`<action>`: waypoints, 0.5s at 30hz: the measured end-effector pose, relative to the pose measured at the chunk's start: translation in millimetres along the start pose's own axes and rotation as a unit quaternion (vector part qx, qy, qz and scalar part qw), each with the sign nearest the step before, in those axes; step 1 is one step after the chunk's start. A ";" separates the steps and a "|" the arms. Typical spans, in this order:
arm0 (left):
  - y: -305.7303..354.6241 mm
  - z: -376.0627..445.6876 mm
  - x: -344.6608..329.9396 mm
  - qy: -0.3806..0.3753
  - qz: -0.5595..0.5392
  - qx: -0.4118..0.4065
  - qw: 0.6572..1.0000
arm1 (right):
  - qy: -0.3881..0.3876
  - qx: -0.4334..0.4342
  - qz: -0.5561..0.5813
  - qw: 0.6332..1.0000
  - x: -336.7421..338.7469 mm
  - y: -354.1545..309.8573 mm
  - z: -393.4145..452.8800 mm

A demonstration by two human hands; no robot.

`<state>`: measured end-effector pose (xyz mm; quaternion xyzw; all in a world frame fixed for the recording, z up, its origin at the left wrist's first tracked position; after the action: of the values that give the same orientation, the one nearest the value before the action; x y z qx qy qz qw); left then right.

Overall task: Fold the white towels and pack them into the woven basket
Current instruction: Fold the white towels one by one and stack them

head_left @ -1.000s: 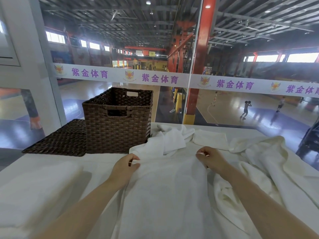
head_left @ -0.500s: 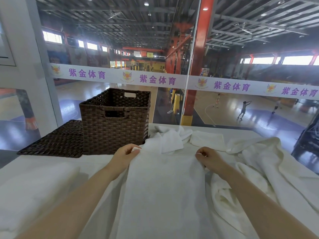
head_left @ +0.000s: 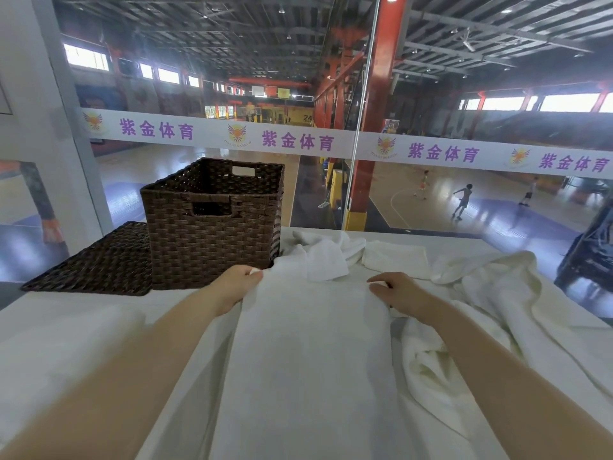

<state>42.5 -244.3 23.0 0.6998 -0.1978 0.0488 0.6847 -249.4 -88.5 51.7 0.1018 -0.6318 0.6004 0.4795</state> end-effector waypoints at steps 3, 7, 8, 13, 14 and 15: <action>5.6 3.2 12.9 -0.047 0.043 0.030 0.998 | -0.040 -0.019 0.044 0.998 11.7 -2.7 -1.5; 34.3 3.7 34.2 -0.024 0.069 -0.048 0.996 | 0.013 0.027 0.043 0.999 43.3 -25.8 1.4; 41.4 2.9 39.0 -0.011 0.068 -0.066 0.995 | 0.028 0.030 0.054 0.998 51.4 -32.0 1.1; 65.5 -7.1 47.9 0.026 -0.007 -0.068 0.997 | 0.035 0.024 0.115 0.992 66.7 -55.4 -2.7; 68.5 -11.9 48.6 0.032 -0.020 -0.063 0.997 | 0.038 0.017 0.132 0.990 68.5 -58.2 -5.1; 70.4 -16.4 50.1 0.037 -0.032 -0.058 0.997 | 0.041 0.013 0.145 0.988 70.5 -61.4 -8.0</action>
<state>67.6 -237.7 107.0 0.6625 -0.1521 0.0413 0.7323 -238.9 -65.9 142.1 -0.0092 -0.6117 0.6757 0.4113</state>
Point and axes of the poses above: each hand's wrist, its own z-axis towards the middle knuckle, its own x-axis out of the back of the hand, y = z × x, the point moved 6 cm from there along z, towards the middle knuckle, and after that the axes turned 14 degrees about y, right-handed, at the moved point
